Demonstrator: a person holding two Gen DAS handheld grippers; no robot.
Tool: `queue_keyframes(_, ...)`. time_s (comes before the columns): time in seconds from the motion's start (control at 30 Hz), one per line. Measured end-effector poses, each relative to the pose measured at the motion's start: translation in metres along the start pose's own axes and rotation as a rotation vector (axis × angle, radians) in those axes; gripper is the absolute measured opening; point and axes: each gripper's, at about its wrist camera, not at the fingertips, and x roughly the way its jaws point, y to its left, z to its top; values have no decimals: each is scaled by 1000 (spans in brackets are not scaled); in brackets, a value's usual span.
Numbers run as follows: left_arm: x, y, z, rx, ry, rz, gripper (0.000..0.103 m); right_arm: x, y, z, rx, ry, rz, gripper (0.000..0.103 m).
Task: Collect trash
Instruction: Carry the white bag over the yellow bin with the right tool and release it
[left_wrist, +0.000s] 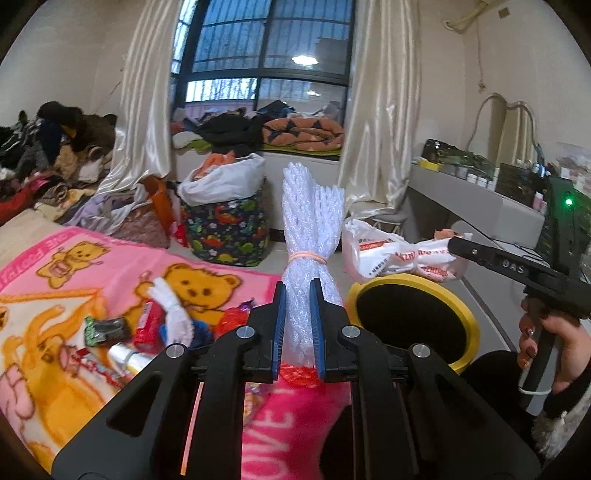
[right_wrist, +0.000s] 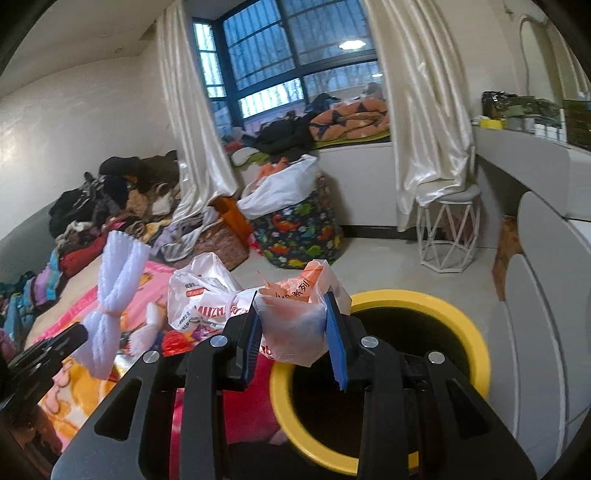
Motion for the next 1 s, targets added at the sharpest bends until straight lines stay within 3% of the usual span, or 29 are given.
queue_keyframes(0.5,35,-43,0,56,51,-102,8,-2,-64,-1,122,-4,-179,30)
queue_keyframes(0.8,71,-74,-5,56,123,-165,8,7,-96,-12,176,41,-302,30)
queue_keyframes(1.0,98,-93,-12,72,179,-199,8,14,-111,-21,213,85,-335,31)
